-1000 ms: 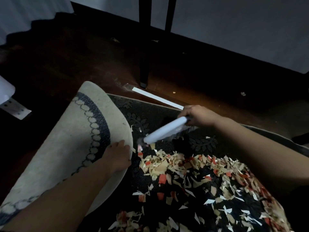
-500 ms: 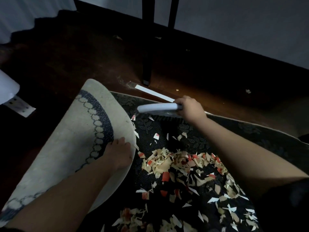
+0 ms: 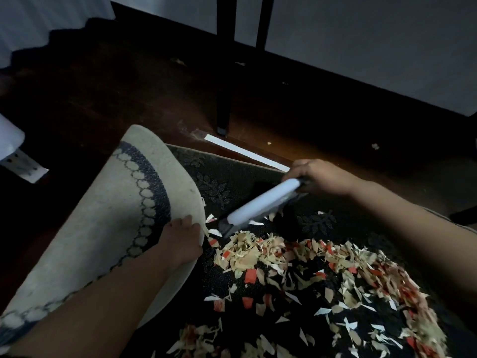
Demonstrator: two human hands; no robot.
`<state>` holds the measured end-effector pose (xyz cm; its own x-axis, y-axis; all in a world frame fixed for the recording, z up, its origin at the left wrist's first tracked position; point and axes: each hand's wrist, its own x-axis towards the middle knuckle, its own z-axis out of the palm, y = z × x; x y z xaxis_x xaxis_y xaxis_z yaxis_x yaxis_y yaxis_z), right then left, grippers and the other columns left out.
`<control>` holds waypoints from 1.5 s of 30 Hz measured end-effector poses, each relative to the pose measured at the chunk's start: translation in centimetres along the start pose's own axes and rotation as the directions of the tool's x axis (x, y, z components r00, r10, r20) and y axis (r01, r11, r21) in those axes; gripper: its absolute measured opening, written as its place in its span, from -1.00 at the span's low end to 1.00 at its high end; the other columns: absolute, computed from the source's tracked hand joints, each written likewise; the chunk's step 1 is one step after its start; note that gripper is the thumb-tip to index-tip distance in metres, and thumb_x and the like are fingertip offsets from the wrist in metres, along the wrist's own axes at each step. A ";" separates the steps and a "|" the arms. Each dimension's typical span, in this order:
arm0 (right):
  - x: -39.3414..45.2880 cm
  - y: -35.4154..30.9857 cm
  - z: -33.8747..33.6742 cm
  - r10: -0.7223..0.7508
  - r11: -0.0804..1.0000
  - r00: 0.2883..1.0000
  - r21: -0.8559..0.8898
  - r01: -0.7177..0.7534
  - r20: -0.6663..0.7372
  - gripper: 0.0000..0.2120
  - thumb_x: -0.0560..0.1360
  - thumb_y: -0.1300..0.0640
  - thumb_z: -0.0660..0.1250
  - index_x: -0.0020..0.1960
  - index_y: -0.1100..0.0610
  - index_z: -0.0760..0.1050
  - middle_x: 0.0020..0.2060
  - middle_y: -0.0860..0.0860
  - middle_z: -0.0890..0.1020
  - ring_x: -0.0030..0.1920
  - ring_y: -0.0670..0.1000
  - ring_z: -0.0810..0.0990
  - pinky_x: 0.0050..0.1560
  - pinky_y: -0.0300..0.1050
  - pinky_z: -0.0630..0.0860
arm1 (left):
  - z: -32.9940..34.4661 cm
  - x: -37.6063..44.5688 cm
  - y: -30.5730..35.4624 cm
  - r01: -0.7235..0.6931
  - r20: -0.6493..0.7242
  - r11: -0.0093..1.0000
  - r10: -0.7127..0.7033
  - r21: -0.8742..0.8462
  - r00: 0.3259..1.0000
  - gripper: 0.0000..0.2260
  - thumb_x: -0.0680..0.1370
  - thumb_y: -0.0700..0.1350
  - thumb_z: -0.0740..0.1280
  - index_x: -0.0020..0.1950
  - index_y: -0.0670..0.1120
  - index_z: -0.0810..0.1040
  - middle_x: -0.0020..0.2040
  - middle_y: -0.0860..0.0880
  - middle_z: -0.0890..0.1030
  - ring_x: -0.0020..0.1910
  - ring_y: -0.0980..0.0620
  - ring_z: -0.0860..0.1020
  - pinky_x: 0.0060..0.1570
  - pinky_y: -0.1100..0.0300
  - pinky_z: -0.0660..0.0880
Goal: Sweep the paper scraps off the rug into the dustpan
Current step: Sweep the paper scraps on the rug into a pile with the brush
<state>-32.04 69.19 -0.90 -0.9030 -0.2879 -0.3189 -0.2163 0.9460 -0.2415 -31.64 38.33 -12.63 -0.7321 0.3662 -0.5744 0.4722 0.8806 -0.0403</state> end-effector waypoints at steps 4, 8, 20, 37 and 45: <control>0.5 -0.3 0.0 0.117 0.983 0.981 0.161 -0.092 -0.157 -0.67 0.43 0.30 0.40 0.17 0.10 0.57 0.05 0.05 0.56 0.09 0.07 0.52 0.14 0.07 0.50 | 0.3 0.2 -0.3 0.014 0.004 1.000 -0.014 0.007 1.000 -0.54 0.58 0.10 0.16 0.41 -0.10 0.28 0.51 -0.14 0.14 0.46 -0.18 0.22 0.35 -0.01 0.29; 3.1 -2.6 2.7 0.256 0.966 0.924 0.117 -0.232 -0.283 -0.68 0.44 0.25 0.38 0.18 0.06 0.55 -0.05 -0.01 0.48 0.04 0.09 0.52 -0.09 -0.14 0.38 | 0.6 0.1 -0.5 0.027 -0.023 1.000 -0.028 -0.015 0.999 -0.58 0.59 0.12 0.14 0.34 -0.09 0.33 0.45 -0.12 0.21 0.40 -0.16 0.28 0.30 0.01 0.32; 2.9 -3.1 4.1 0.047 0.996 0.998 0.084 -0.043 -0.047 -0.66 0.45 0.23 0.39 0.22 0.07 0.54 0.12 0.00 0.55 0.13 0.02 0.50 0.15 -0.13 0.44 | 0.9 -0.1 -0.7 0.033 -0.040 0.999 -0.034 -0.016 0.999 -0.58 0.60 0.10 0.10 0.36 -0.11 0.33 0.44 -0.12 0.24 0.38 -0.14 0.31 0.28 0.03 0.34; 4.9 -3.9 5.5 0.337 0.933 0.895 0.231 -0.276 -0.291 -0.69 0.46 0.19 0.38 0.21 0.08 0.55 0.07 0.08 0.53 0.06 0.13 0.52 -0.05 -0.10 0.40 | 0.7 0.1 -0.8 0.060 0.015 0.998 -0.060 0.001 0.998 -0.52 0.58 0.14 0.13 0.42 -0.08 0.28 0.50 -0.12 0.14 0.44 -0.17 0.25 0.36 -0.03 0.31; 2.1 -1.9 3.6 -0.015 0.998 1.000 0.068 0.016 -0.009 -0.68 0.45 0.24 0.40 0.19 0.05 0.56 0.08 -0.03 0.54 0.08 -0.04 0.49 0.13 -0.13 0.45 | 0.8 0.0 -0.6 0.070 0.015 0.998 -0.070 0.005 0.997 -0.55 0.60 0.11 0.11 0.41 -0.10 0.29 0.47 -0.14 0.18 0.39 -0.17 0.29 0.34 -0.01 0.31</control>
<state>-32.19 66.24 -4.41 -0.9028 -0.3012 -0.3070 -0.2052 0.9290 -0.3079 -31.52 37.59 -13.27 -0.7560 0.2989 -0.5824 0.4221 0.9026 -0.0848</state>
